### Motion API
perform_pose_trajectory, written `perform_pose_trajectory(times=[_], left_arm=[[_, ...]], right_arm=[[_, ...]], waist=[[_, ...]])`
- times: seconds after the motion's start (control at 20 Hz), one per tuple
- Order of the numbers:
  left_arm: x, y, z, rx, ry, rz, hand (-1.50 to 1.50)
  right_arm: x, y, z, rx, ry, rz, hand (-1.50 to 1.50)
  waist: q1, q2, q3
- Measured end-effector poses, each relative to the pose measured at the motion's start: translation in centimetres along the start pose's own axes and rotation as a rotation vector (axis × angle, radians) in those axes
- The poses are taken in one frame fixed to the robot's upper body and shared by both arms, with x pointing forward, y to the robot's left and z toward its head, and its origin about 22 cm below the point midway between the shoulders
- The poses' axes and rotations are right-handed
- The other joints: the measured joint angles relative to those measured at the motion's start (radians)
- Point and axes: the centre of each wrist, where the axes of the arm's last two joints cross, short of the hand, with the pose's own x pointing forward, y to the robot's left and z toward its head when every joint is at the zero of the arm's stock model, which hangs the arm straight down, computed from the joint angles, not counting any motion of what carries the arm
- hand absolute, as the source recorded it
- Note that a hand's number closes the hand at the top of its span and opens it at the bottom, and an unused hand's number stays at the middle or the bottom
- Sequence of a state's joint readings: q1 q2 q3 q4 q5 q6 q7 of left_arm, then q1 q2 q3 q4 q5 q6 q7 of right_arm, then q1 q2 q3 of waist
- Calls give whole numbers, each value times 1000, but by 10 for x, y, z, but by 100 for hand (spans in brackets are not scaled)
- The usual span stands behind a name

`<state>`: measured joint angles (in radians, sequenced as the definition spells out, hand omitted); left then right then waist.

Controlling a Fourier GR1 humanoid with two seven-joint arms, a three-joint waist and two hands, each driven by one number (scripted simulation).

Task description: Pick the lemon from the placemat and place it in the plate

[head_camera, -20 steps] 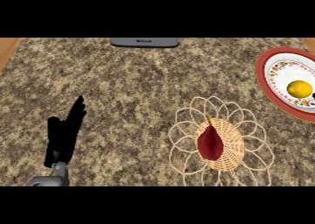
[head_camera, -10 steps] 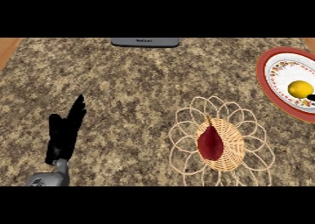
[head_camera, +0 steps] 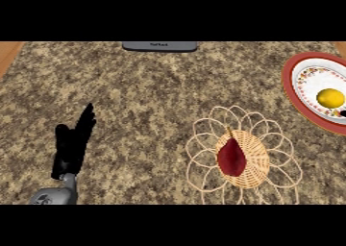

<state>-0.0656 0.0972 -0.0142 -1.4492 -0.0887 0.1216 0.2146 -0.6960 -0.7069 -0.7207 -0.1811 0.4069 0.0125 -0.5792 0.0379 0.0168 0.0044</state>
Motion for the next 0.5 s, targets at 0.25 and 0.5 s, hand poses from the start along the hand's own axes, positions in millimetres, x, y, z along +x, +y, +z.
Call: perform_pose_trajectory(times=[0.25,0.5], left_arm=[[4,1,2,4,-1,0,0],[0,-3,1,9,-2,-1,0]], right_arm=[[-5,-12,4,-17,22,19,-150],[-12,-36,13,-52,34,42,-150]], waist=[[1,0,0],[1,1,1]])
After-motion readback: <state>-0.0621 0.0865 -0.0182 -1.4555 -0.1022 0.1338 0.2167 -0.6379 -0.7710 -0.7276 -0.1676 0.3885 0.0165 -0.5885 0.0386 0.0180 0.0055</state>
